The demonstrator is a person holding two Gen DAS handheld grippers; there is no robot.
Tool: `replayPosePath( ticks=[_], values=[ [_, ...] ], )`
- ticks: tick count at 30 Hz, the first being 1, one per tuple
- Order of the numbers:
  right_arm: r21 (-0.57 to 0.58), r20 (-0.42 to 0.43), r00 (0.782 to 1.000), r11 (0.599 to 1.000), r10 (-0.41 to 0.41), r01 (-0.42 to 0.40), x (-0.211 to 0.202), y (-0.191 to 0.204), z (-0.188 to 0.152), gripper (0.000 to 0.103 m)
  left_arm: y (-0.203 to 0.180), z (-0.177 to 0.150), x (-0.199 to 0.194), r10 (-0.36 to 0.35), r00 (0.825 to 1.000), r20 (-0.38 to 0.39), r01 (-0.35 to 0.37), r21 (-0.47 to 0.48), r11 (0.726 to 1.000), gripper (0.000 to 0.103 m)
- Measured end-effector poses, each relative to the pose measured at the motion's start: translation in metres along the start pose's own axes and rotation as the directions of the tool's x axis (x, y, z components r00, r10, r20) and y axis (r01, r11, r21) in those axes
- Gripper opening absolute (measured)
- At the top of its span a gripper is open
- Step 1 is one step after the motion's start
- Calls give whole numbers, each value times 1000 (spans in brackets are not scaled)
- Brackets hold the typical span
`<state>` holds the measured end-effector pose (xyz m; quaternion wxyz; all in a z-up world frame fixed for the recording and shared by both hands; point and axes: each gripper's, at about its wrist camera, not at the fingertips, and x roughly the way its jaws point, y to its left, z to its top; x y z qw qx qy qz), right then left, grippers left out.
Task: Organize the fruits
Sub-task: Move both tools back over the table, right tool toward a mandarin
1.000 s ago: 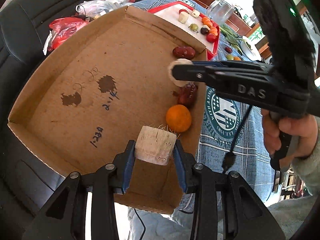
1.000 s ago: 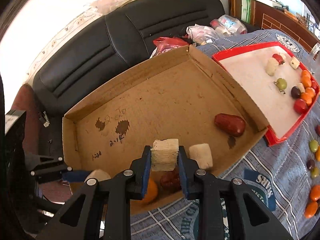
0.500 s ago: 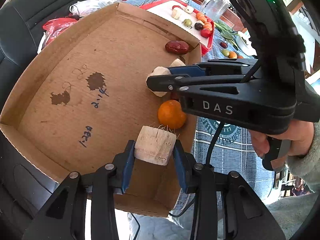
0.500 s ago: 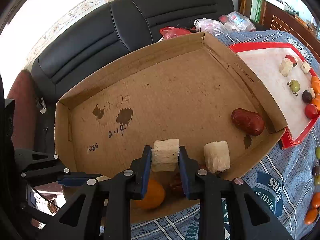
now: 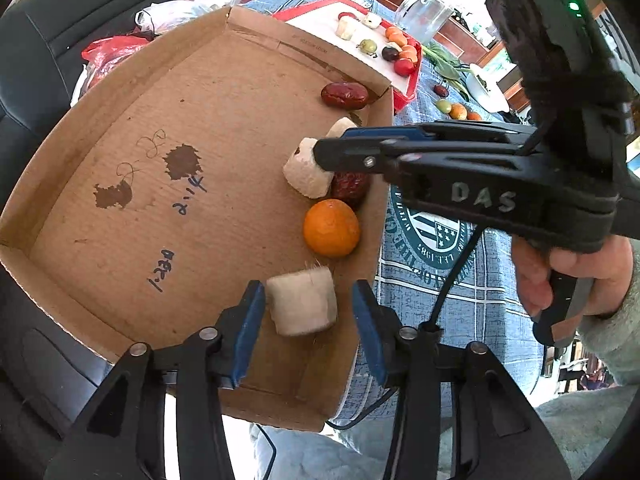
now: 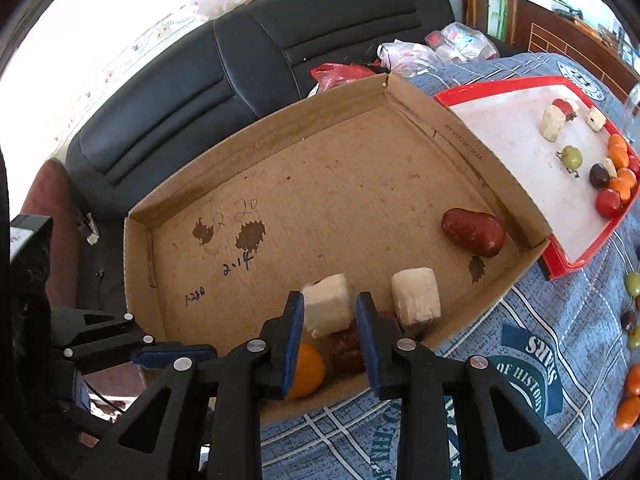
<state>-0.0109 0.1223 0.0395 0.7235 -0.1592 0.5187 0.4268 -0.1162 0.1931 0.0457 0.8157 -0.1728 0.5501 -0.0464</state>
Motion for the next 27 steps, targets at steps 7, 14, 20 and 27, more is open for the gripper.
replayPosePath(
  ticks=[7,14,20,27],
  values=[
    [69,64,998,997,23,-27,-30,-12,-4,29,5,2,-8,20,1000,13,-20,-22,1000,44],
    [157,123,992,988,-9,-10,-59,-31,-27,52,-8,18,-17,80,996,39,-79,-15,997,61],
    [264,137,989,964,-60,22,-75,-58,-54,61,-32,36,-11,70,997,35,-70,16,997,65],
    [386,141,980,919,-139,75,-95,-96,-90,62,-72,48,4,42,999,16,-44,121,992,65]
  ],
)
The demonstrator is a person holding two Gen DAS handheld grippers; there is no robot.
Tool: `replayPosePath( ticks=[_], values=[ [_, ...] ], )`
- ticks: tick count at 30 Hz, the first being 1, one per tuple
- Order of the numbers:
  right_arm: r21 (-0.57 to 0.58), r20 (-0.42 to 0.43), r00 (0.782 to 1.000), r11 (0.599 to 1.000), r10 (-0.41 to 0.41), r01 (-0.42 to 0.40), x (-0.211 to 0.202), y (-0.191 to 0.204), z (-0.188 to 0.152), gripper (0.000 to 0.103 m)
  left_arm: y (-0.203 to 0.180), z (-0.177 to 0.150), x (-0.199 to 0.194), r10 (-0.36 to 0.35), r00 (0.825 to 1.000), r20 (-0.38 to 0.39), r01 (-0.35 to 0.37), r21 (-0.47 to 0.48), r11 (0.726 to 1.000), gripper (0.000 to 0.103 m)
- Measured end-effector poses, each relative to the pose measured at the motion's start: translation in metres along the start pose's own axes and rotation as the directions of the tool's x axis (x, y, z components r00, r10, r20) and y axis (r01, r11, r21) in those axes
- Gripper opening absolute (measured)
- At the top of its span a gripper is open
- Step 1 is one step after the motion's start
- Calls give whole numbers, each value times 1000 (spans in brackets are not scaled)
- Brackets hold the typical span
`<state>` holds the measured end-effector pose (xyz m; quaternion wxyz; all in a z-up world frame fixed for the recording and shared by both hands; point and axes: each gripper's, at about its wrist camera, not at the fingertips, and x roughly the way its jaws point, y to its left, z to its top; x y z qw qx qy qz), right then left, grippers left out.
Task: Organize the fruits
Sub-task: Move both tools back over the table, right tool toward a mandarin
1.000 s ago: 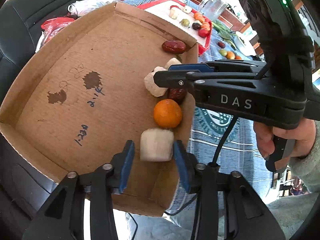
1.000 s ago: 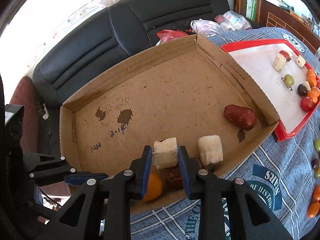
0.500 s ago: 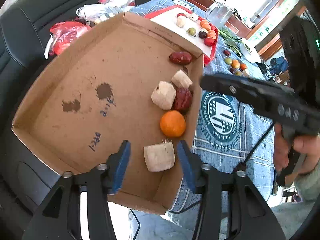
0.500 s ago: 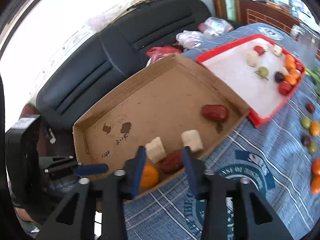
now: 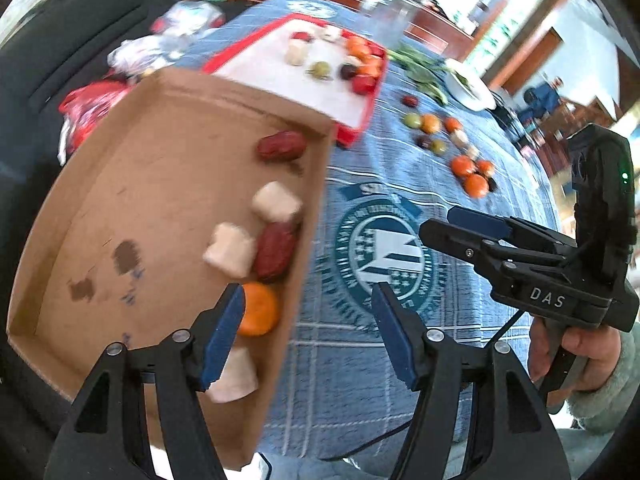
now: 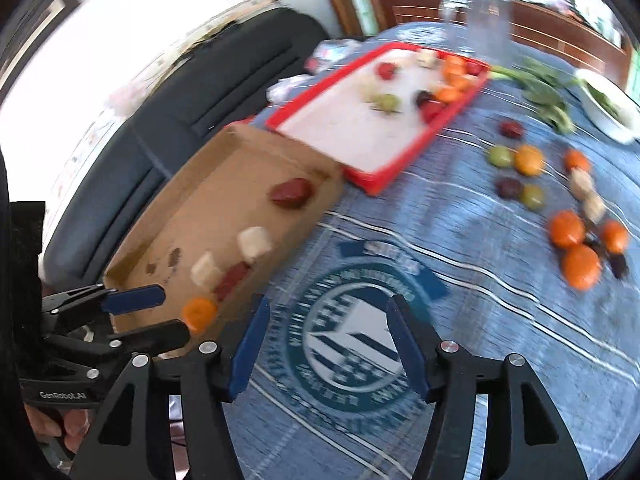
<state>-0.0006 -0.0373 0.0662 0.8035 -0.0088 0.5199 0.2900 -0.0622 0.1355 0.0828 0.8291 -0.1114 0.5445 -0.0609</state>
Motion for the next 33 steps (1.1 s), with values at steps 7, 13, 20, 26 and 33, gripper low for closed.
replayPosePath(
  ticks=[7,13,20,26,33],
  values=[
    [105,24,997,992,-67,64,-25,-50,-17,63,-46,12,25,-45,998,-50,51,111,993,65],
    [194,44,992,975,-120,110,-45,-90,-29,63,-74,26,37,-66,996,-63,76,169,983,65],
    [264,56,985,954,-164,144,-58,-131,-36,63,-101,54,54,-61,996,-65,74,232,970,65],
    [293,61,979,941,-193,167,-56,-159,-29,62,-125,82,70,-50,997,-64,66,285,956,65],
    [291,51,980,942,-190,168,-38,-176,-10,59,-133,114,100,-15,996,-85,39,288,957,65]
  ],
)
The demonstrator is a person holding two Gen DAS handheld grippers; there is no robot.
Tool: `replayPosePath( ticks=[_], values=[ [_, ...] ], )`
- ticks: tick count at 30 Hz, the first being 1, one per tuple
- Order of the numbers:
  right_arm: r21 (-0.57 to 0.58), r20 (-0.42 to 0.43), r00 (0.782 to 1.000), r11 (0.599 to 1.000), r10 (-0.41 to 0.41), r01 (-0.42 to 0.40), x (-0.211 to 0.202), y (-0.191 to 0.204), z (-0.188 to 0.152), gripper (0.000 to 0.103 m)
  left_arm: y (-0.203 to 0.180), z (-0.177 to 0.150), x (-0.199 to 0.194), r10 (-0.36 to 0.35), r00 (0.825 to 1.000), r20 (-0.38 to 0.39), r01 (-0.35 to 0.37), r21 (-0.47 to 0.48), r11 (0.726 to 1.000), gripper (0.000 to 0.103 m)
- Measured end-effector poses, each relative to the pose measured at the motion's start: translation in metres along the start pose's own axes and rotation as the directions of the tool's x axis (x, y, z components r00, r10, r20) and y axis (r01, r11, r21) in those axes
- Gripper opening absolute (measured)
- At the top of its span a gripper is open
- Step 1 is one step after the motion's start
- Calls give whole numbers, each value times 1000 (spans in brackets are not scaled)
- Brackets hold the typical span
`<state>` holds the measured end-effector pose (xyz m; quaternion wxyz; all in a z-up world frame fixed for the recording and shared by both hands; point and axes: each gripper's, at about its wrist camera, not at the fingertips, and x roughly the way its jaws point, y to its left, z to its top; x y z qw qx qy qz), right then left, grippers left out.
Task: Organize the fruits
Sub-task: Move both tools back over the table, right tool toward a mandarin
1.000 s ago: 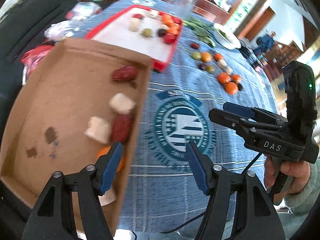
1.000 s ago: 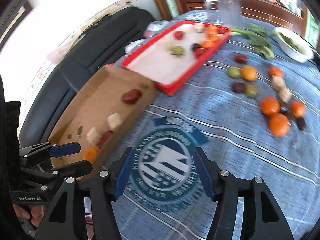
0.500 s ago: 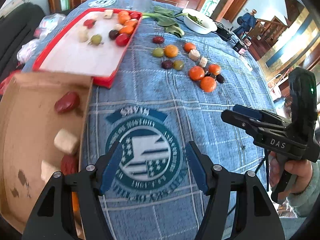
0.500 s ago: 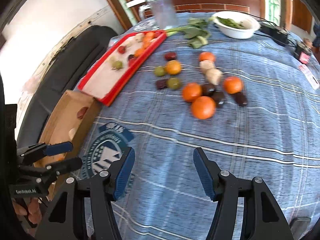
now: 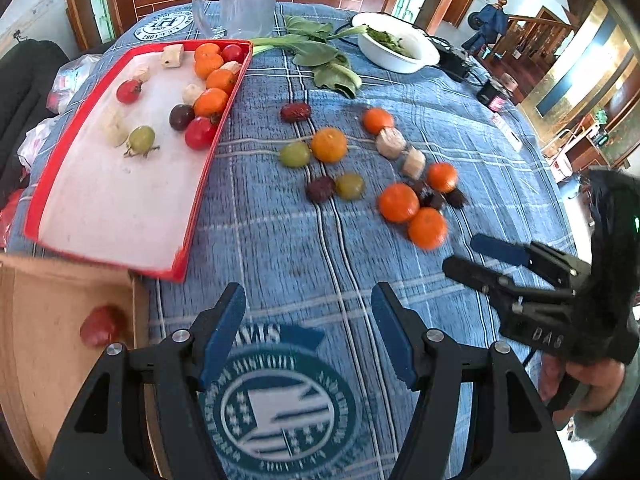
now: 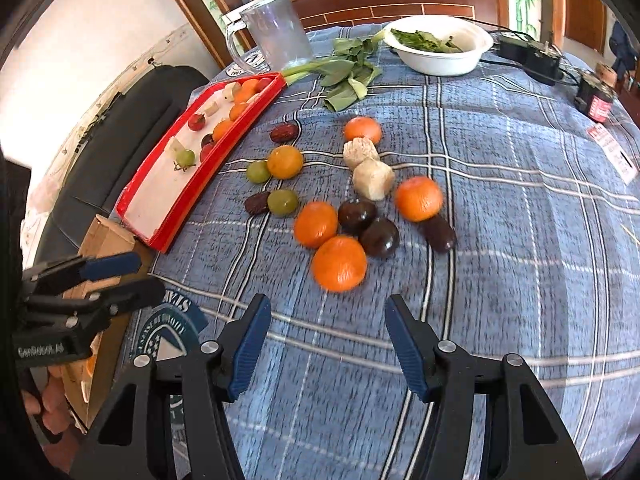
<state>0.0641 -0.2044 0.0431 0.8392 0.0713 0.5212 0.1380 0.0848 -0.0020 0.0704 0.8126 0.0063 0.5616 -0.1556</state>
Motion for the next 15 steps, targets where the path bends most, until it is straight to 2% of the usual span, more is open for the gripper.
replayPosePath(
  ticks=[7,12,15],
  values=[
    [-18,-31,999,1000,-17,17,23,-4,10,54,5,42,19,4,1000,8,-4,-16,1000,65],
    [-6,-44,999,1000,-12,12,34,-9,16,47,-14,79,37,24,1000,14,-24,55,998,64],
    [-3,-46,999,1000,-10,10,39,-9,20,46,-22,96,52,44,999,10,-45,93,995,64]
  ],
)
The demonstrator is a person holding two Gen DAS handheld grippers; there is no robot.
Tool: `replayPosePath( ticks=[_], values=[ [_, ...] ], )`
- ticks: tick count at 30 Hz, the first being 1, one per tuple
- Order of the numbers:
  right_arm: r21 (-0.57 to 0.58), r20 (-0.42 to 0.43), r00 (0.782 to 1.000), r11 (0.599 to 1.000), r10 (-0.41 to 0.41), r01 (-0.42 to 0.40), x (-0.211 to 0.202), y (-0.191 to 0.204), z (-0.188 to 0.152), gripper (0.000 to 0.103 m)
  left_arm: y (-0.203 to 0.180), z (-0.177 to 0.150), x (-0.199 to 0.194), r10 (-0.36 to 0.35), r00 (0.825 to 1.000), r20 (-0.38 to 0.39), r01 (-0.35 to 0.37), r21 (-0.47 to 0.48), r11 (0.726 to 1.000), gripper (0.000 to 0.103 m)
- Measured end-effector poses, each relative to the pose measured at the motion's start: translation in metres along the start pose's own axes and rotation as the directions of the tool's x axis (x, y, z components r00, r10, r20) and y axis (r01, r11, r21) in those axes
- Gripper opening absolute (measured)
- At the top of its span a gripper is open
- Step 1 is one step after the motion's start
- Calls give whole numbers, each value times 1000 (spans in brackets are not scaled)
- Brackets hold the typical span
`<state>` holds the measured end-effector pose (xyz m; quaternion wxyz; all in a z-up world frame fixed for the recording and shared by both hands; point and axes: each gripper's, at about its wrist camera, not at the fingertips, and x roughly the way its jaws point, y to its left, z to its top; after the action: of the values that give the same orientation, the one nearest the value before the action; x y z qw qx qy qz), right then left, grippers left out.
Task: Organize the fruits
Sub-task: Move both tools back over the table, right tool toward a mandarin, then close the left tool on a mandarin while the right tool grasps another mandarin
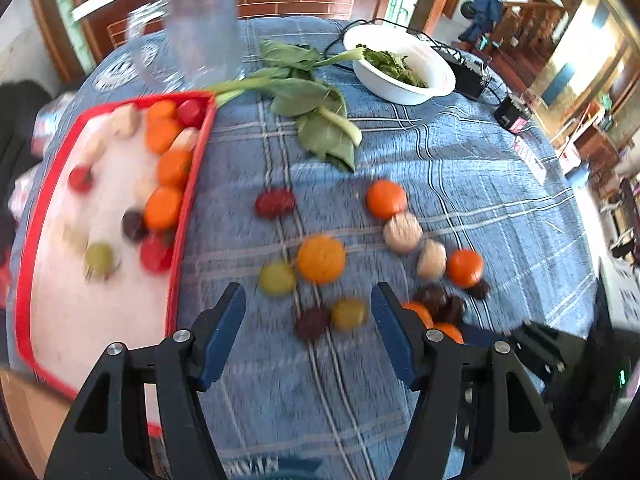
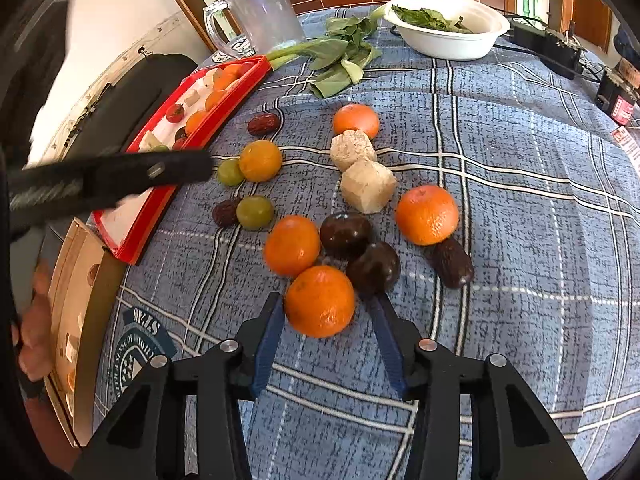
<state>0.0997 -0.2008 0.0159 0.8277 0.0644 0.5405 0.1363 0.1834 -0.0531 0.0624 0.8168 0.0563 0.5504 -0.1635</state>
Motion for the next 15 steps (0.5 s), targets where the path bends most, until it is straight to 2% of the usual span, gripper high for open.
replayPosePath(
  ticks=[4,6,8,11,15],
  values=[
    [-10,0,1000,1000,-1,1,3,2,3,43,-8,21,29,36,999,-34,-35,50,998,54],
    [-15,9,1000,1000,-8,9,3,3,1,41,-11,25,41,59,997,-52,-54,84,995,44],
    [-27,8,1000,1000,-10,10,4,5,1,36,-14,26,48,60,996,-63,-54,102,993,43],
    [-18,5,1000,1000,-13,13,-1,6,-1,36,-20,24,53,73,996,-59,-64,140,988,29],
    [-15,18,1000,1000,-16,16,-8,6,-3,36,-23,17,50,81,997,-20,-77,163,984,29]
  ],
)
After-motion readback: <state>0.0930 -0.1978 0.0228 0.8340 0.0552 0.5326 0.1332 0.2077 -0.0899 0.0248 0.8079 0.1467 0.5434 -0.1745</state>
